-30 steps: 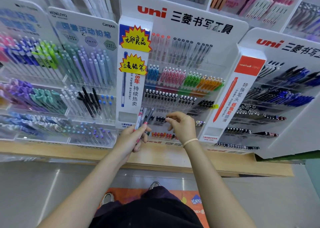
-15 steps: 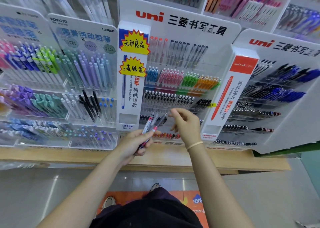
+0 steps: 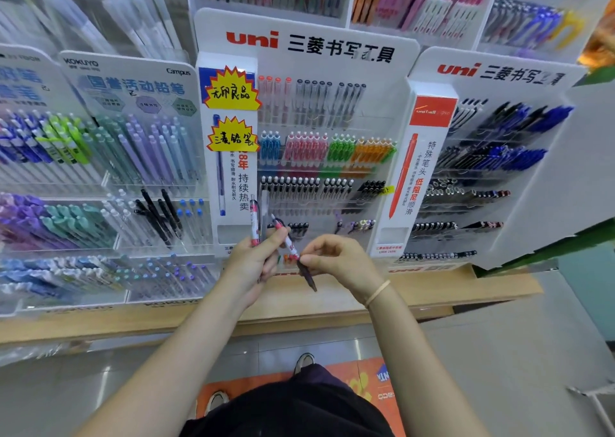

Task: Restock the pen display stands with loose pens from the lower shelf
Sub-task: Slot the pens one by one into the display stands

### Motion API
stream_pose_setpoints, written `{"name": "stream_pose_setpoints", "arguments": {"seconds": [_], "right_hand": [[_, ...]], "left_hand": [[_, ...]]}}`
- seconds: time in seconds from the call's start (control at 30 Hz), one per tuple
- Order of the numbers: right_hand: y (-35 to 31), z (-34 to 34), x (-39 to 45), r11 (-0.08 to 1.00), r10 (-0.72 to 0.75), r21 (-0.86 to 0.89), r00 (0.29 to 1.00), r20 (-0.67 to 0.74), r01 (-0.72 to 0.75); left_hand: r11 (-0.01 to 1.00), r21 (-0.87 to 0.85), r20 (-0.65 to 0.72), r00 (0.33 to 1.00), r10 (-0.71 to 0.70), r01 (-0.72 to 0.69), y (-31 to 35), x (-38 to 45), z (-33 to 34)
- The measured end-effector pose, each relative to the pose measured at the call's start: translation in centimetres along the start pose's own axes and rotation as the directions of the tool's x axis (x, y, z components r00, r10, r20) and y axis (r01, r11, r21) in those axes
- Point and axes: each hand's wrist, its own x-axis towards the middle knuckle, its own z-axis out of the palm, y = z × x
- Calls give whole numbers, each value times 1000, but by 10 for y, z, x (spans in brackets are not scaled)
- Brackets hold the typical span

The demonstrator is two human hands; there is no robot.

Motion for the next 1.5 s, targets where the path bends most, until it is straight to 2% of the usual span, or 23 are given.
{"name": "stream_pose_setpoints", "arguments": {"seconds": [0.17, 0.23, 0.33, 0.4, 0.47, 0.53, 0.6, 0.63, 0.7, 0.87, 1.2, 1.5], "right_hand": [[-10, -9, -4, 997, -76, -2, 987, -138, 76], [-15, -11, -7, 997, -72, -10, 988, -137, 71], [-17, -12, -11, 998, -67, 3, 990, -122, 68], [-17, -15, -12, 996, -92, -16, 986, -141, 90], [-18, -23, -12, 992, -129, -36, 962, -239, 124], [-21, -33, -10, 983, -177, -26, 896, -407, 182], [-25, -44, -6, 966, -245, -65, 803, -543, 250], [-27, -48, -3, 956, -285, -111, 767, -575, 272], [-27, -51, 5, 940, -340, -187, 739, -582, 285], [-14, -39, 25, 923, -367, -295, 801, -474, 248], [16, -22, 62, 819, -268, -570, 919, -289, 59], [17, -16, 68, 806, -140, -589, 952, -273, -50]], "left_hand": [[986, 148, 180, 979, -100, 74, 2, -6, 12], [978, 194, 257, 959, -121, 71, 2, -7, 14], [962, 266, 291, 946, -144, 65, 1, -5, 17], [957, 279, 266, 952, -153, 76, 0, -4, 19], [954, 289, 184, 973, -142, 84, -2, 1, 17], [943, 321, 64, 991, -115, 88, -2, 7, 10], [943, 316, 3, 994, -112, 105, -2, 10, 4], [946, 301, -2, 993, -121, 116, -1, 10, 3], [947, 289, 3, 989, -148, 140, -1, 9, 4], [950, 267, 4, 985, -171, 164, -7, 10, 8], [955, 224, 27, 978, -207, 196, -6, 2, -4], [969, 150, 61, 976, -208, 197, -7, -4, -21]]}}
